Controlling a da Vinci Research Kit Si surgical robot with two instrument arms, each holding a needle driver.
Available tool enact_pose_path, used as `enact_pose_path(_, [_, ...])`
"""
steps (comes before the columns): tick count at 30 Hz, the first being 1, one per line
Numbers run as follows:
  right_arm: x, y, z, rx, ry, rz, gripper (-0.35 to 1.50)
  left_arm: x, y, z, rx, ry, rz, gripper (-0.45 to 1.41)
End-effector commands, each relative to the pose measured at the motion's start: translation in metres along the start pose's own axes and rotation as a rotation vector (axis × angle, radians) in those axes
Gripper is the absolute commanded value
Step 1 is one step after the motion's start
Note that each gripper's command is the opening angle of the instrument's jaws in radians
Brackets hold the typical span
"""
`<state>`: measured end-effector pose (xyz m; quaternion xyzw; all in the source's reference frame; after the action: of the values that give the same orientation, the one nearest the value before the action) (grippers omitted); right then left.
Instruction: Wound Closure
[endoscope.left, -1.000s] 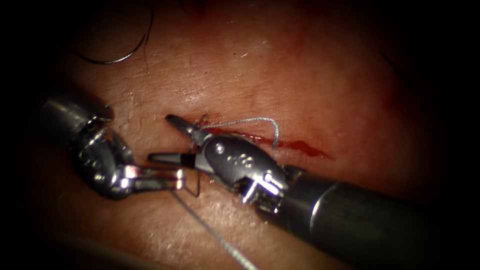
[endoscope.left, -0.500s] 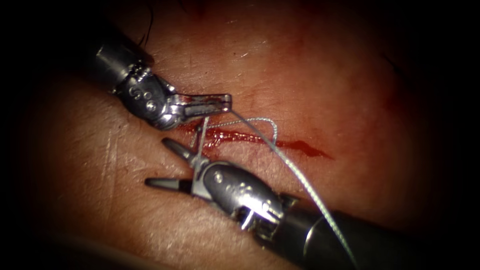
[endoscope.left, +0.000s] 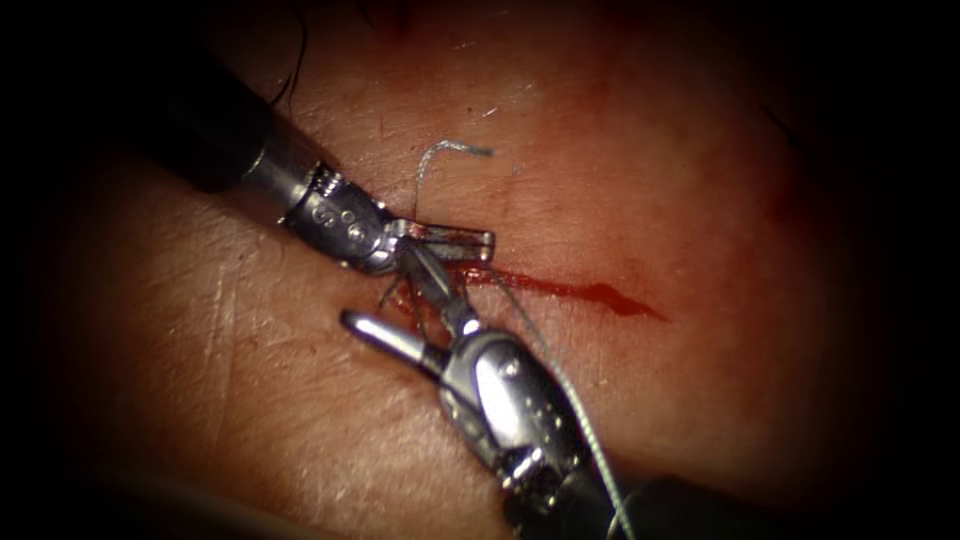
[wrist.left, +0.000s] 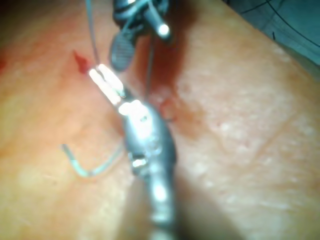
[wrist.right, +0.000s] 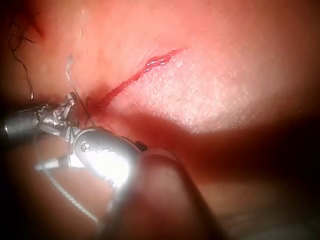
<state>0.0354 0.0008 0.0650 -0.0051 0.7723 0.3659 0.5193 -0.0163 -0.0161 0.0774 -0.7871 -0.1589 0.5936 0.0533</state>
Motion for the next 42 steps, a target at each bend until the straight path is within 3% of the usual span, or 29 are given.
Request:
enact_pose_path(1, [-0.0015, -0.0009, 0.0004, -0.007, 0.016, 0.024, 1.18, -0.0007, 0.0004, -0.0002, 0.01, -0.004, 0.002, -0.45])
enact_pose_path(9, [-0.0048, 0.0, -0.0018, -0.054, -0.007, 0.044, 1.18, 0.0006, 0.0005, -0.0026, 0.035, -0.008, 0.023, -0.45])
enact_pose_path(22, [-0.003, 0.0003, -0.0012, -0.06, 0.025, 0.062, 1.18, 0.0005, 0.0016, -0.004, 0.043, 0.016, 0.064, -0.45])
enact_pose_path(27, [-0.003, 0.0005, -0.0018, -0.058, -0.044, 0.047, 1.18, 0.002, 0.0017, -0.0043, 0.083, 0.02, 0.067, -0.45])
enact_pose_path(28, [-0.0026, 0.0004, -0.0024, -0.05, -0.067, 0.031, 1.18, 0.0029, 0.002, -0.0045, 0.106, 0.0, 0.04, -0.08])
enact_pose_path(29, [-0.0024, 0.0004, -0.0027, -0.053, -0.073, 0.027, 1.18, 0.0037, 0.0023, -0.0046, 0.121, -0.007, 0.027, 0.14])
enact_pose_path(31, [-0.0012, 0.0002, -0.004, -0.068, -0.106, 0.013, 1.18, 0.0062, 0.0032, -0.0048, 0.153, -0.03, -0.026, 0.42])
enact_pose_path(35, [0.0002, -0.0002, -0.0055, -0.084, -0.138, -0.004, 1.2, 0.0118, 0.005, -0.0048, 0.171, -0.044, -0.121, 0.74])
enact_pose_path(36, [0.0007, -0.0007, -0.006, -0.088, -0.159, -0.017, 1.2, 0.0153, 0.0063, -0.0045, 0.193, -0.041, -0.149, 0.92])
enact_pose_path(37, [0.0008, -0.0009, -0.0061, -0.086, -0.165, -0.02, 1.2, 0.0166, 0.0069, -0.0043, 0.198, -0.041, -0.164, 0.99])
enact_pose_path(40, [0.0009, -0.0019, -0.0063, -0.077, -0.187, -0.033, 1.2, 0.0217, 0.0101, -0.0033, 0.207, -0.104, -0.16, 1.14])
enact_pose_path(42, [0.0008, -0.0021, -0.0062, -0.078, -0.192, -0.034, 1.2, 0.0242, 0.0116, -0.0027, 0.22, -0.147, -0.137, 1.14])
